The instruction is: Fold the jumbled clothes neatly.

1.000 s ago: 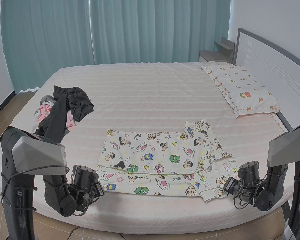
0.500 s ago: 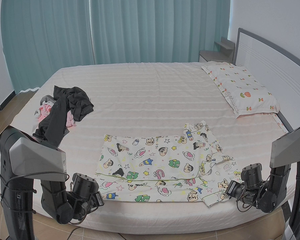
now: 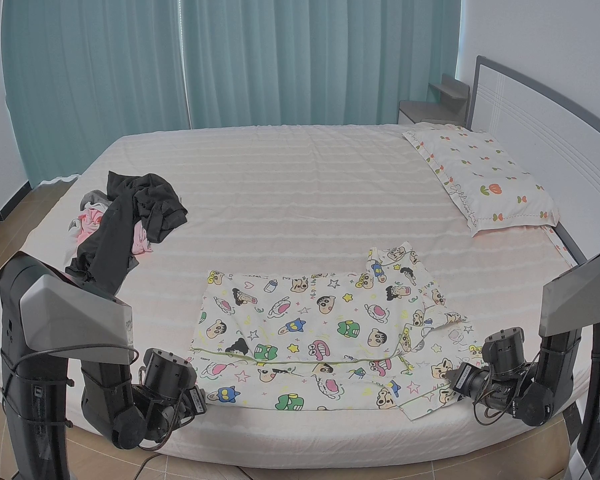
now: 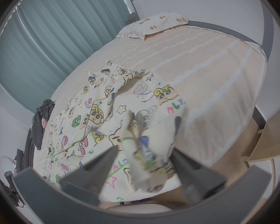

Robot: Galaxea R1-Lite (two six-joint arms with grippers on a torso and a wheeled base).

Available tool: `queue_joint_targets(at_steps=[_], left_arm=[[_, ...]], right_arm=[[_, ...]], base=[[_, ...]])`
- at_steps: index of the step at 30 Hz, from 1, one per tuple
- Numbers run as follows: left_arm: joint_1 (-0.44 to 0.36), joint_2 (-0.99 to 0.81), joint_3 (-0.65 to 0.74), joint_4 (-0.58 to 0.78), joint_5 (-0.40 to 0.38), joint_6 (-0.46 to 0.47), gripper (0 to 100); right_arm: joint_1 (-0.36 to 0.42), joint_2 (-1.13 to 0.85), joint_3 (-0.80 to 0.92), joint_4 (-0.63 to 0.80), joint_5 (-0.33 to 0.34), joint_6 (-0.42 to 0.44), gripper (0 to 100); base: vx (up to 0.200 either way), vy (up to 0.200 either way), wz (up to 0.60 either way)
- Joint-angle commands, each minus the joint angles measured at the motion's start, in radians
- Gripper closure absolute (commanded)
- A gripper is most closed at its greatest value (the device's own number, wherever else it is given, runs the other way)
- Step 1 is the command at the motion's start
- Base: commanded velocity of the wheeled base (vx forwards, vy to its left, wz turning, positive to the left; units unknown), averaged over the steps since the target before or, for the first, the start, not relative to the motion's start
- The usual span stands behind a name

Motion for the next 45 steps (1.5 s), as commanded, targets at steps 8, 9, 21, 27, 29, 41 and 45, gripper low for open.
queue_joint_targets(at_steps=[8, 9, 21, 27, 29, 41, 45], left_arm=[[0.032, -0.143, 0.008, -0.004, -0.047, -0.044, 0], [0.038, -0.169, 0.008, -0.001, -0.064, -0.056, 0], [0.059, -0.387, 0.009, -0.005, -0.347, -0.268, 0], [0.062, -0.393, 0.014, -0.007, -0.426, -0.378, 0], [0.062, -0.399, 0.020, -0.007, -0.421, -0.380, 0], [0.061, -0.425, 0.037, -0.007, -0.416, -0.409, 0], [0.056, -0.423, 0.040, -0.007, -0.407, -0.409, 0]], right_arm=[[-0.070, -0.117, 0.089, -0.022, 0.007, -0.002, 0], [-0.084, -0.140, 0.100, -0.026, 0.016, -0.005, 0], [-0.145, -0.235, 0.146, -0.015, 0.291, -0.100, 0], [0.062, -0.234, 0.123, -0.024, 0.292, -0.003, 0], [0.096, -0.234, 0.074, -0.010, 0.291, 0.017, 0], [0.258, -0.174, -0.293, 0.323, 0.286, 0.101, 0], [0.297, -0.100, -0.327, 0.326, 0.279, 0.107, 0]], base=[[0.000, 0.000, 0.00], [0.000, 0.000, 0.00], [0.000, 0.000, 0.00], [0.000, 0.000, 0.00], [0.000, 0.000, 0.00], [0.000, 0.000, 0.00], [0.000, 0.000, 0.00]])
